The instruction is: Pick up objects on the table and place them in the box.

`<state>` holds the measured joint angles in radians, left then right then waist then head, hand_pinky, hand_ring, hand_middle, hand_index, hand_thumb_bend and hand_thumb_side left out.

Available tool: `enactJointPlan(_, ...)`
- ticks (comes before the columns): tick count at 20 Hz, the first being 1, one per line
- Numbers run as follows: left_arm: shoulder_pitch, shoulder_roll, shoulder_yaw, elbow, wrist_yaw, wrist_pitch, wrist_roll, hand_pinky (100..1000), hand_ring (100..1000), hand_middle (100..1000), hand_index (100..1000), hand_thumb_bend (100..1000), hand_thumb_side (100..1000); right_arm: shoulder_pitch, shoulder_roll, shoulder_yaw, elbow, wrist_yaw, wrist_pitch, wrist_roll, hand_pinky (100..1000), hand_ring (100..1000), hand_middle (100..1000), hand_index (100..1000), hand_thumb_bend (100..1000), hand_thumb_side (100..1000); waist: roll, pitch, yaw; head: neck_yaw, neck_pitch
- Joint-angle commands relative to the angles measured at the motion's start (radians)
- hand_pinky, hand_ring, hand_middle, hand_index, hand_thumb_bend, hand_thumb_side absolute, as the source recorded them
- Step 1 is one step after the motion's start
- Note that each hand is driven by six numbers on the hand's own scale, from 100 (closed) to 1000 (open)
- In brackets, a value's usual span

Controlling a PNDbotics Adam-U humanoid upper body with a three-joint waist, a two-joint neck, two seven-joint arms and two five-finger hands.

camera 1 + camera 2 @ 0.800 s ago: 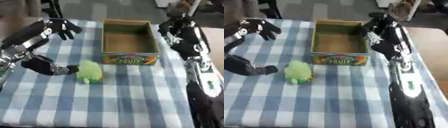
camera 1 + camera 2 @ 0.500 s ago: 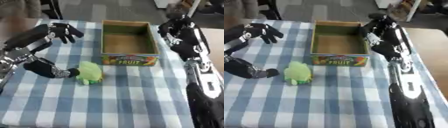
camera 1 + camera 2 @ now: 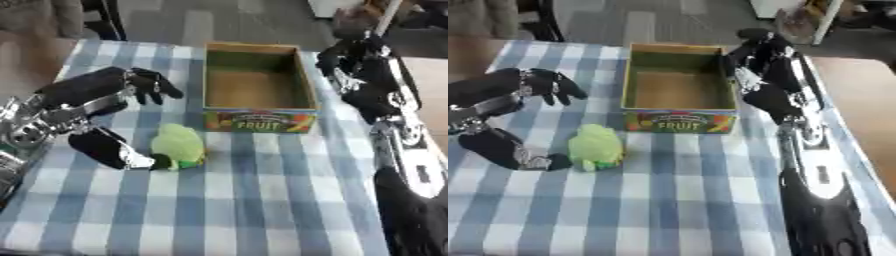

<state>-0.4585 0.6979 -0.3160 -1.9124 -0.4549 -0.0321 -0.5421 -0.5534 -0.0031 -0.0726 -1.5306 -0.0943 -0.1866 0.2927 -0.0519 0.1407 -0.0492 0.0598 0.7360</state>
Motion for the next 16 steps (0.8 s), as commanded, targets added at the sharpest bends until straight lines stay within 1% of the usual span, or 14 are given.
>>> enactJointPlan(1,-0.025,-0.012,-0.012,0.040,-0.031,-0.001,-0.008,643,718,771,880,541,506,-0.011,-0.002,0.001,-0.025,0.003,-0.001,0.001,592,597,471,710,328,100,0.003,-0.016,-0.002,0.003,-0.008)
enactJointPlan(4,-0.032,-0.036,-0.023,0.089,-0.058,-0.003,-0.005,646,721,773,879,546,534,-0.011,-0.002,0.002,-0.025,0.003,-0.001,0.002,592,597,471,710,327,100,0.004,-0.016,-0.004,0.005,-0.007)
enactJointPlan(9,-0.048,-0.066,-0.042,0.168,-0.113,-0.018,-0.003,654,734,784,881,569,540,-0.008,-0.001,0.002,-0.025,0.002,0.000,0.002,592,597,471,710,328,100,0.005,-0.017,-0.009,0.006,-0.005)
enactJointPlan(16,-0.078,-0.106,-0.061,0.276,-0.193,-0.045,0.011,659,742,790,881,583,496,-0.007,0.003,0.002,-0.026,0.002,0.001,0.004,592,597,471,710,340,100,0.002,-0.021,-0.011,0.010,-0.008)
